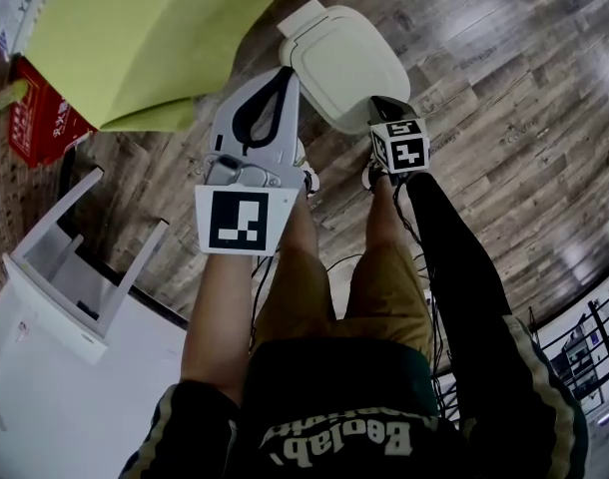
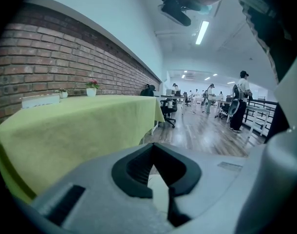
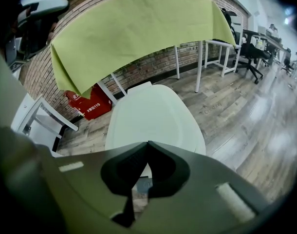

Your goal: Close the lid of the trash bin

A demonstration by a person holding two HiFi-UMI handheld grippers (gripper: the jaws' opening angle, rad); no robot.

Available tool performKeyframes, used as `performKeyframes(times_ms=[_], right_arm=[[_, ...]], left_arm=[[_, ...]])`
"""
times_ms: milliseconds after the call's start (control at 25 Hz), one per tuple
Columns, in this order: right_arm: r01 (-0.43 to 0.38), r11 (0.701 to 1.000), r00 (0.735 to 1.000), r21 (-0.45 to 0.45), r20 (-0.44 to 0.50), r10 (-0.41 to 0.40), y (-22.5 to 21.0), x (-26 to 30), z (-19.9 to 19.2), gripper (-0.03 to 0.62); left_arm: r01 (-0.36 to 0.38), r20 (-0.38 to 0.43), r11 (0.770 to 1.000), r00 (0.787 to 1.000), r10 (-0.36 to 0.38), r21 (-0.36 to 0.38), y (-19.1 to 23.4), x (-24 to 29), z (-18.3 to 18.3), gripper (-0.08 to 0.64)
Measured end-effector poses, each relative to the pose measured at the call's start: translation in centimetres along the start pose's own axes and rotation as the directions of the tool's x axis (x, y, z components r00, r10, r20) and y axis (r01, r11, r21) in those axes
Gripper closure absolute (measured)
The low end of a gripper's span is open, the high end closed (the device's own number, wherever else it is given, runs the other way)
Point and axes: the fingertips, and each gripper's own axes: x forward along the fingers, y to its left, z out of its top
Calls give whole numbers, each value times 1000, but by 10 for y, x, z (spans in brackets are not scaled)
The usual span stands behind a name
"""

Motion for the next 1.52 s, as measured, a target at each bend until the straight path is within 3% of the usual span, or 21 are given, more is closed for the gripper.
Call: performKeyframes(times_ms=[920, 1280, 1520], right_arm=[[30, 999, 999, 29, -13, -29, -3, 15, -12, 583], [-3, 997, 1000, -81, -21, 1, -1, 14, -12, 583], [-9, 997, 1000, -82, -16, 7, 0, 14, -12, 583]], left_arm=[[-12, -6, 1000, 1000, 12, -15, 13, 1, -14, 552], [25, 2, 1000, 1000, -25, 0, 1, 8, -13, 552], [43, -5, 999, 999, -43, 2, -8, 13, -13, 552]])
